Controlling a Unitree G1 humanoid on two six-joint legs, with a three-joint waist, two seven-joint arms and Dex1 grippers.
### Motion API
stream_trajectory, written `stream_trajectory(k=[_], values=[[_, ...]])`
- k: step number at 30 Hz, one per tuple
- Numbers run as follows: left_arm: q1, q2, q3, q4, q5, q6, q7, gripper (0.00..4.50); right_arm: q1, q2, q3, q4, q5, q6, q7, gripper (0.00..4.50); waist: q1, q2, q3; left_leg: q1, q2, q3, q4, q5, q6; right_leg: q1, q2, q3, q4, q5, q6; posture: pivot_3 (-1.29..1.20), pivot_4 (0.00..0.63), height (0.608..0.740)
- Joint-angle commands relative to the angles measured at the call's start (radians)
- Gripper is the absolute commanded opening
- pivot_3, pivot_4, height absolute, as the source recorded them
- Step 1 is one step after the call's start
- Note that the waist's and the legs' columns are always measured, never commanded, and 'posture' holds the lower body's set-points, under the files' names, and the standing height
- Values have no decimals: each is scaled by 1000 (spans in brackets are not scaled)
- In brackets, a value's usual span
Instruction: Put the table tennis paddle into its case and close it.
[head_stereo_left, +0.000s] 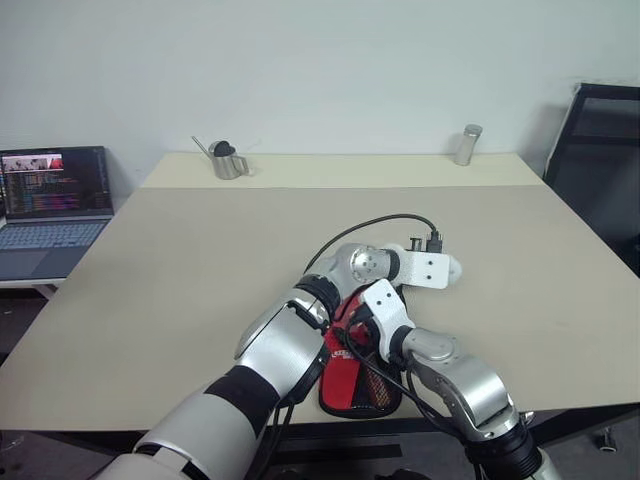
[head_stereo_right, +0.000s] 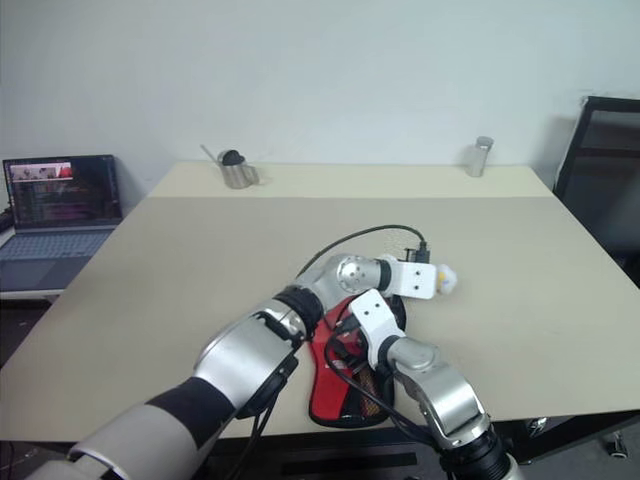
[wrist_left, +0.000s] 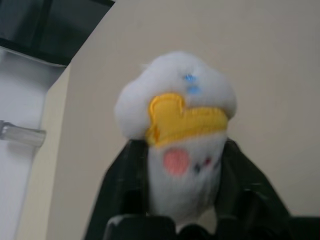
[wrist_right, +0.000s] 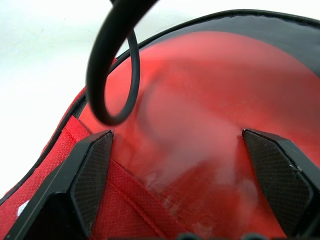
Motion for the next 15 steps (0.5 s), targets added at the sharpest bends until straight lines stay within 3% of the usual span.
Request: stream_trajectory(k=[1,5,15], values=[[-9,-11,36,-54,-52,-30,-30,3216,45,-6,68,77,-1,70,17,4500,-1,0,0,0,0,0,0,0,0,0,0,0,0,0,0,0,150,740],[-6,0,46,-57,-64,-30,-19,4473,42,-12,68,82,-1,65,23,4500,-2,0,0,1,0,0,0,0,0,0,0,0,0,0,0,0,150,740],[-24,112,175,-60,-169,122,50,4473,12,-17,54,111,3,50,43,4500,-4,1,-1,4,0,0,0,0,0,1,1,1,1,0,0,0,150,740]])
